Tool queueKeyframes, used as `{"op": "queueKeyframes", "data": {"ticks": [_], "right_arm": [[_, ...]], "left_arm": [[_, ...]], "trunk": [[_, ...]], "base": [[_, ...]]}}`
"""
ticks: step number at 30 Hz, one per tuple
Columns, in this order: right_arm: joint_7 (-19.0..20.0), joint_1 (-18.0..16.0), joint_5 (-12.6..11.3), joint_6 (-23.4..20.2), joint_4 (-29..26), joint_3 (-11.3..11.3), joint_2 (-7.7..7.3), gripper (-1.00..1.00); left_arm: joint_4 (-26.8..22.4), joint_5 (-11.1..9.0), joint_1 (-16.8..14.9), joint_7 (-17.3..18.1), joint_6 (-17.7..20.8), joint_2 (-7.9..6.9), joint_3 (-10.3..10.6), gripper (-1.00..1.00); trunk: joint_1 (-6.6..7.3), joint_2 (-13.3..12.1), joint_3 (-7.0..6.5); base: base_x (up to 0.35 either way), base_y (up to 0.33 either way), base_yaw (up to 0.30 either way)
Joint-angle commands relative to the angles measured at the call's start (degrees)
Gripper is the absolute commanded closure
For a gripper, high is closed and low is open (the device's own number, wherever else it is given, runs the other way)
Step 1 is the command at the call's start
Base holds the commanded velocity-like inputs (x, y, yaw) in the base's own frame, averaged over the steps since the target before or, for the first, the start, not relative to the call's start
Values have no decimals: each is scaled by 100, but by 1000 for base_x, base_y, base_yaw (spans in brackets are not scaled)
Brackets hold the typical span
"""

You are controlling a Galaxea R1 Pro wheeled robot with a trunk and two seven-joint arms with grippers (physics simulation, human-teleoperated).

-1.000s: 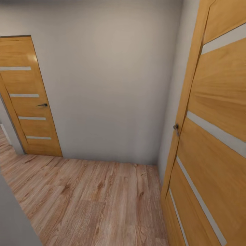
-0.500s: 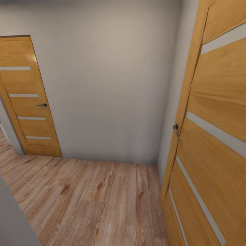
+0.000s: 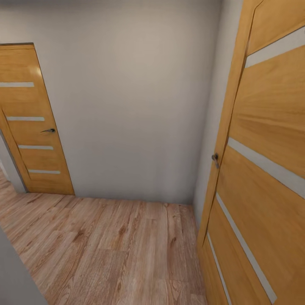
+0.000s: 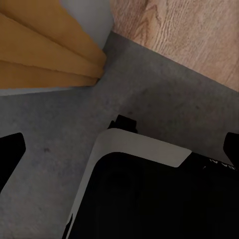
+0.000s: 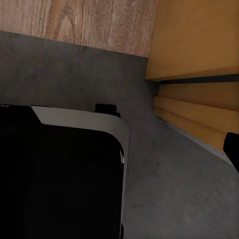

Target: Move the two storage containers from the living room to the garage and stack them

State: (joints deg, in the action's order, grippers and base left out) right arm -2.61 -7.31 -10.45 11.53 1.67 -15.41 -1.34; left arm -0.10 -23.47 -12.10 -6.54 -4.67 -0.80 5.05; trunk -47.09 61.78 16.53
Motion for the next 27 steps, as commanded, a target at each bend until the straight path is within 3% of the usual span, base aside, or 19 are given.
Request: {"op": "queueKeyframes", "data": {"ticks": [1, 18, 27], "right_arm": [[-3, -8, -54, 34, 18, -49, 2, -100], [-3, -8, -45, 34, 18, -50, 2, -100], [-3, -8, -45, 34, 18, -51, 2, -100]], "left_arm": [[1, -44, -3, -14, -14, 1, 49, -100], [1, -44, -3, -14, -8, -1, 49, -100], [1, -44, -3, -14, -7, -8, 49, -100]], "trunk": [[0, 4, 7], [0, 4, 7], [0, 4, 7]], "base": [[0, 0, 0], [6, 0, -59], [265, 0, -1]]}}
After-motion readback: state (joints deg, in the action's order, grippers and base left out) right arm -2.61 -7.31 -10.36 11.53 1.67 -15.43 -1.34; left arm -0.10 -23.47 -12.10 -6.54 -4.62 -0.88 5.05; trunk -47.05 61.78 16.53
